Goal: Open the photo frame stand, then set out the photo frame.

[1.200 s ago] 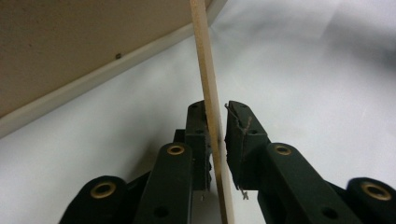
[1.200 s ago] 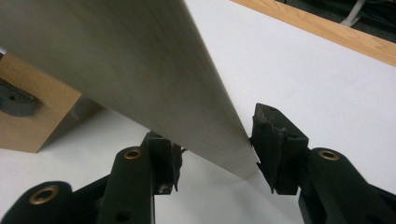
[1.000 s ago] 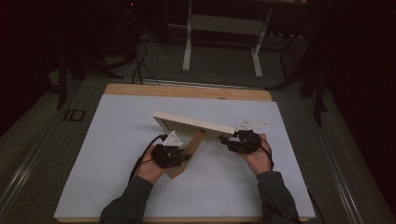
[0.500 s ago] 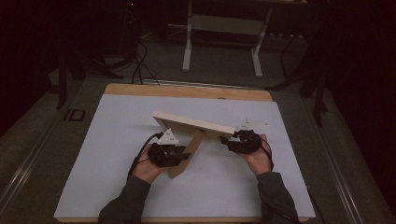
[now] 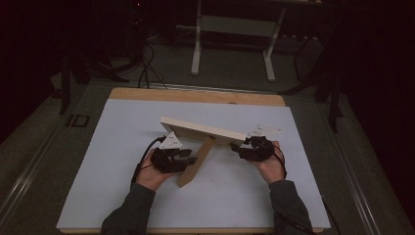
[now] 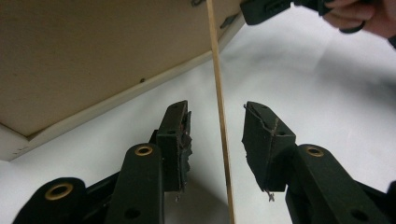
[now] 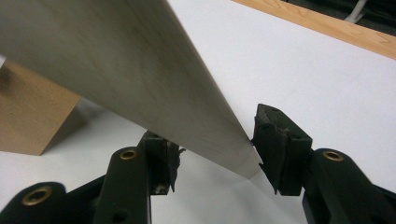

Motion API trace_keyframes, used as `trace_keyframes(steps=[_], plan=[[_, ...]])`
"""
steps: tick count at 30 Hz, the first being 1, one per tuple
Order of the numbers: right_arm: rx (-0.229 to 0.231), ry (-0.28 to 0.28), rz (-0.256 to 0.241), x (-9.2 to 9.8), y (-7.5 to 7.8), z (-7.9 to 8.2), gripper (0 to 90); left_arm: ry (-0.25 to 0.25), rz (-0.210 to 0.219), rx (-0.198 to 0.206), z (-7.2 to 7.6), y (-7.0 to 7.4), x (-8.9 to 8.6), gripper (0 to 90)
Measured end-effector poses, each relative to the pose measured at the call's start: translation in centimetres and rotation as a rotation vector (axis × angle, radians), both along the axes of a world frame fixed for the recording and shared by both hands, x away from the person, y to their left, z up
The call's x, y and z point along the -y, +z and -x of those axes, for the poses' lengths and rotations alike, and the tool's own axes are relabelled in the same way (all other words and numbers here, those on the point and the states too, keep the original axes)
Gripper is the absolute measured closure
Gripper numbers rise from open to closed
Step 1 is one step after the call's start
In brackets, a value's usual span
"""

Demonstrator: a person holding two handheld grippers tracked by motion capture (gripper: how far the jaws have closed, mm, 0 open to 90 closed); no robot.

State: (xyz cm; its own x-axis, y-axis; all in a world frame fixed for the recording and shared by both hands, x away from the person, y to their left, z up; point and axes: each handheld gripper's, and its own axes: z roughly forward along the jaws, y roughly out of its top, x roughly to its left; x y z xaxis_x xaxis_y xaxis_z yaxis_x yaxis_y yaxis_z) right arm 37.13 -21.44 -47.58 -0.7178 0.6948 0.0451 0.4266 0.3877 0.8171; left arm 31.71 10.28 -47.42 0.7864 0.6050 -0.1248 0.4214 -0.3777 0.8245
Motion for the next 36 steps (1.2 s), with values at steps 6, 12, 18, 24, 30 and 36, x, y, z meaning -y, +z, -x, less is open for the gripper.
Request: trace_keyframes(steps=[6, 12, 18, 24, 30, 36], plan=[[-0.005, -0.004, -0.003, 0.1, 0.0, 0.1, 50.8, 0.021, 0.025, 0.009, 0.0, 0.5, -0.9, 61.4], [-0.009, -0.004, -0.006, 0.2, -0.1, 0.1, 50.7, 0.052, 0.036, 0.01, -0.2, 0.6, -1.5, 60.5], [-0.011, -0.006, -0.006, 0.5, -0.3, 0.1, 50.7, 0.087, 0.056, 0.019, -0.3, 0.8, -2.1, 59.6], [-0.021, -0.009, 0.0, 0.8, -0.6, 0.2, 49.7, 0.141, 0.073, 0.025, -0.6, 0.9, -3.0, 58.8], [-0.031, -0.007, 0.001, 1.2, -0.9, 0.3, 48.7, 0.195, 0.086, 0.035, -0.7, 0.9, -3.8, 58.9], [-0.043, -0.012, 0.005, 1.5, -1.4, 0.4, 48.0, 0.234, 0.091, 0.04, -0.7, 0.9, -4.3, 60.6]])
